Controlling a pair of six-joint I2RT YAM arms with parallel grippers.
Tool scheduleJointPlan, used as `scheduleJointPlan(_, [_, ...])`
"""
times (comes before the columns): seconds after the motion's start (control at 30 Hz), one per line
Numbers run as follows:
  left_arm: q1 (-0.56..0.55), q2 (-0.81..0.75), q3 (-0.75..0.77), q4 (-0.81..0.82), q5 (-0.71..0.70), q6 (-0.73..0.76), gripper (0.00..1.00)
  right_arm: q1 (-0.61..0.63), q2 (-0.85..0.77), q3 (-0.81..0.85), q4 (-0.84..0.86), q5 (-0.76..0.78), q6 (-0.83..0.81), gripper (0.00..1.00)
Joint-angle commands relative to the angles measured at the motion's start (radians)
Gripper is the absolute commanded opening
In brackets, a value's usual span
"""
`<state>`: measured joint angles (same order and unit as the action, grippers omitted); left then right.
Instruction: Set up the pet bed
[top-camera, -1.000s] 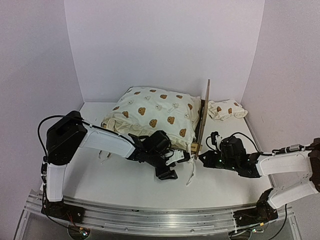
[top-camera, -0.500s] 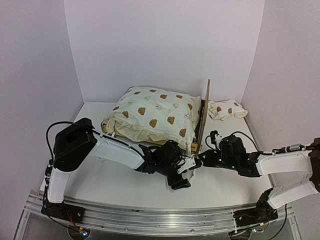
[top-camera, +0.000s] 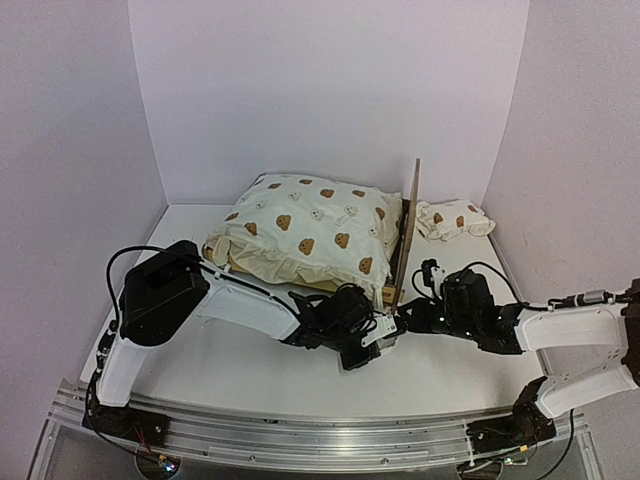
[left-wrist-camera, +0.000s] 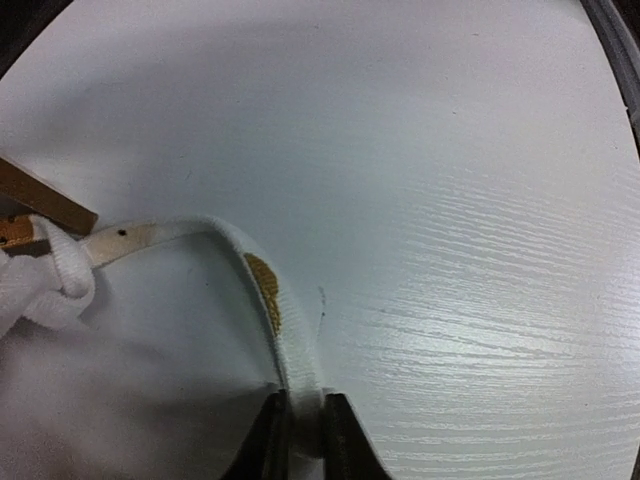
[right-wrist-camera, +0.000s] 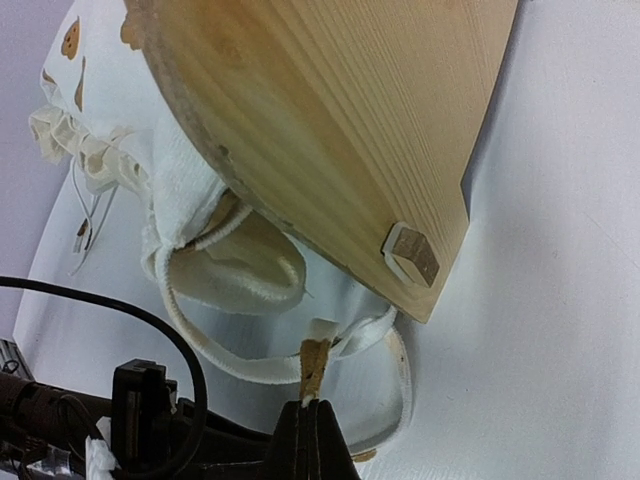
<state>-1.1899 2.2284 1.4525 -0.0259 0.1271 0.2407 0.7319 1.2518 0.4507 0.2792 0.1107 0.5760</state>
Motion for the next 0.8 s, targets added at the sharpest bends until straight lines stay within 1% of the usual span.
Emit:
scheduleJointPlan(0.0, [0.014,-0.03,-0.038,-0.145,-0.024,0.035,0.0,0.001,-0.034,0.047,-0.043,0.019,-0.035,0.0])
scheduleJointPlan(0.1, [0.051,-0.106,-0.083,-0.156,-0.029,0.065,0.0,0.001,-0.058,0.097,-0.144,0.027,-0.085,0.0])
scheduleJointPlan(0.2, [0.097,-0.195,-0.133,-0.172,0.008,0.129,0.0,0.001,-0.097,0.161,-0.25,0.041,-0.151,0.0])
scheduleJointPlan(0.37, [0.185,-0.286,-0.155,-0.211,0.039,0.209,0.0,0.001,-0.145,0.308,-0.443,0.062,-0.321,0.0])
scheduleJointPlan(0.57, [0.253,-0.347,-0.232,-0.217,0.0,0.305,0.0,-0.002,-0.114,0.527,-0.596,0.131,-0.48,0.0])
scheduleJointPlan(0.77, [0.268,-0.411,-0.388,-0.172,-0.031,0.432,0.0,-0.036,-0.061,0.69,-0.662,0.179,-0.586,0.0])
